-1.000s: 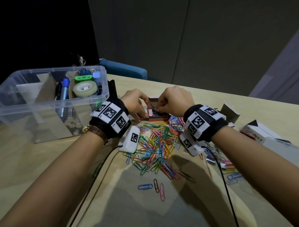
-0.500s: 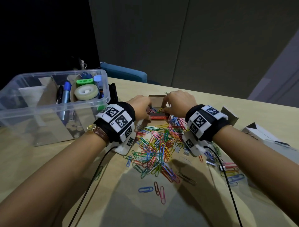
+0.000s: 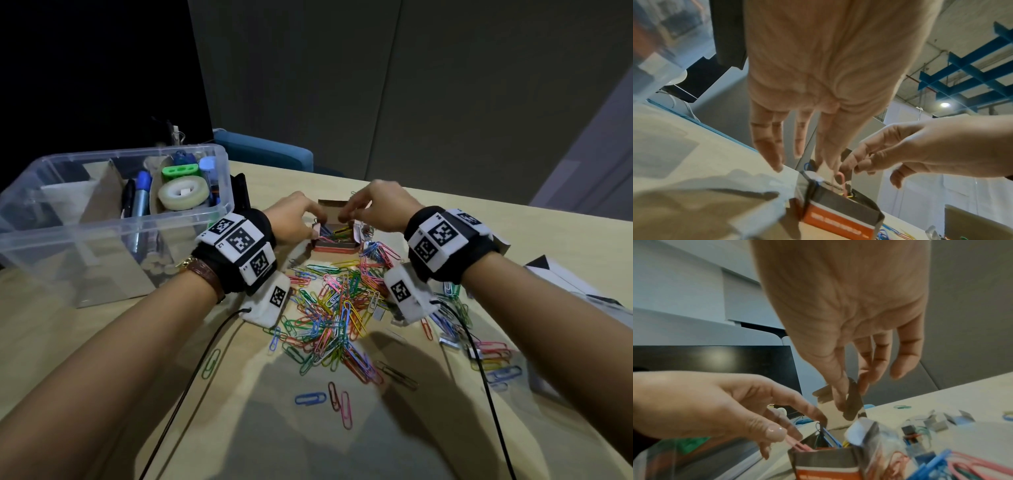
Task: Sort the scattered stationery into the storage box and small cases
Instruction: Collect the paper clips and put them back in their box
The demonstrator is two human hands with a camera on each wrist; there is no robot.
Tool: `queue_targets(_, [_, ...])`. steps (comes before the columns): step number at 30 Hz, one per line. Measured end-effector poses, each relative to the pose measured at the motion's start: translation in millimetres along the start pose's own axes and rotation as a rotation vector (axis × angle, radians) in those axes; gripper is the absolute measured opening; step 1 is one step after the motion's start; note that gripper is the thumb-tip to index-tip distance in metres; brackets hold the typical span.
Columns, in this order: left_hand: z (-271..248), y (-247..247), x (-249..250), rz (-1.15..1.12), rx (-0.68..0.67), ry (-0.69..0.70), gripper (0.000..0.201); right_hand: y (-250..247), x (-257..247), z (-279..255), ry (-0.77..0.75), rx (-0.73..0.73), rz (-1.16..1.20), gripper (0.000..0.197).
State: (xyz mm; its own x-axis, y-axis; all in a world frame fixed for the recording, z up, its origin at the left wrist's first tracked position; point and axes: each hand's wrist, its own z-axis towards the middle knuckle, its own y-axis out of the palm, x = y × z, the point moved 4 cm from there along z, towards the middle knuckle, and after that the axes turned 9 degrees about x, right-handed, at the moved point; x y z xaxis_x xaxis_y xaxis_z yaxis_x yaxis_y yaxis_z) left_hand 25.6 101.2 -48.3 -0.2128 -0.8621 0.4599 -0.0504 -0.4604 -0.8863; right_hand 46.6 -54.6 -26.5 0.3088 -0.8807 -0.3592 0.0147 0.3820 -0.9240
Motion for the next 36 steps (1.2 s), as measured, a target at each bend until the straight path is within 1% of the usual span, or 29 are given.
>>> queue_targets(1, [-1, -1, 0, -0.012, 0.028, -0.015, 0.046, -2, 1, 1, 0.009, 0.023, 0.009, 0.019])
queue_targets(3, [-1, -1, -2, -0.029, 0.043, -0.061, 0.055, 1, 3, 1, 0.001, 0.013, -0.006, 0.018])
queue_targets(6, [-1, -1, -7, -0.091, 0.048, -0.136, 0.056, 10, 1, 3, -0.079, 0.000, 0.023, 0.013])
queue_targets(8, [-1, -1, -8, -0.138, 0.056, -0.165, 0.051, 15, -1, 4, -0.105, 0.010, 0.017, 0.016])
queue_targets(9, [-1, -1, -8, -0.156, 0.056, -0.161, 0.046, 19, -1, 5, -0.108, -0.015, -0.018, 0.017])
queue_targets(11, [-2, -2, -4, -0.185, 0.068, -0.140, 0.029, 23, -3, 4, -0.110, -0.077, -0.078, 0.018])
queue_targets(12, [-2, -3, -1, -0.173, 0.084, -0.125, 0.021, 21, -5, 4, -0.101, -0.070, -0.055, 0.021])
queue_targets(14, [0, -5, 3, -0.076, 0.107, -0.090, 0.010, 4, -4, 2, -0.065, 0.002, 0.068, 0.034])
queue_targets(15, [2, -4, 6, -0.020, 0.109, -0.075, 0.008, -8, -2, 0, -0.030, 0.036, 0.130, 0.036])
queue_targets(17, [4, -2, 10, 0.049, 0.102, -0.058, 0.006, -29, 9, -8, 0.099, 0.064, 0.245, 0.027])
queue_targets(18, [5, 0, 12, 0.066, 0.097, -0.055, 0.006, -35, 17, -10, 0.177, 0.055, 0.305, 0.021])
queue_targets(19, [6, 1, 13, 0.079, 0.090, -0.052, 0.005, -38, 25, -12, 0.252, 0.030, 0.333, 0.016])
queue_targets(20, [7, 2, 15, 0.091, 0.081, -0.049, 0.005, -36, 31, -14, 0.311, -0.011, 0.291, 0.014])
queue_targets(21, [7, 2, 16, 0.102, 0.074, -0.045, 0.005, -31, 36, -15, 0.347, -0.058, 0.199, 0.017])
queue_targets(24, [6, 2, 19, 0.142, 0.076, -0.034, 0.010, -12, 38, -21, 0.361, -0.204, -0.097, 0.036])
queue_targets(26, [4, 3, 20, 0.165, 0.078, -0.015, 0.015, -3, 35, -24, 0.327, -0.251, -0.201, 0.040])
queue_targets(27, [2, 2, 20, 0.171, 0.076, -0.003, 0.016, 1, 35, -24, 0.314, -0.266, -0.206, 0.039])
queue_targets(29, [-4, 2, 19, 0.175, 0.038, 0.021, 0.018, 8, 34, -27, 0.301, -0.311, -0.138, 0.038])
queue_targets(32, [-19, 0, 12, 0.153, -0.042, 0.038, 0.013, 12, 29, -37, 0.266, -0.402, -0.031, 0.030])
queue_targets(34, [-30, -4, 8, 0.089, -0.042, 0.032, 0.013, 9, 28, -43, 0.230, -0.414, 0.016, 0.026])
queue_targets(36, [-40, -9, 4, 0.002, -0.010, 0.014, 0.016, 3, 27, -46, 0.219, -0.413, 0.045, 0.027])
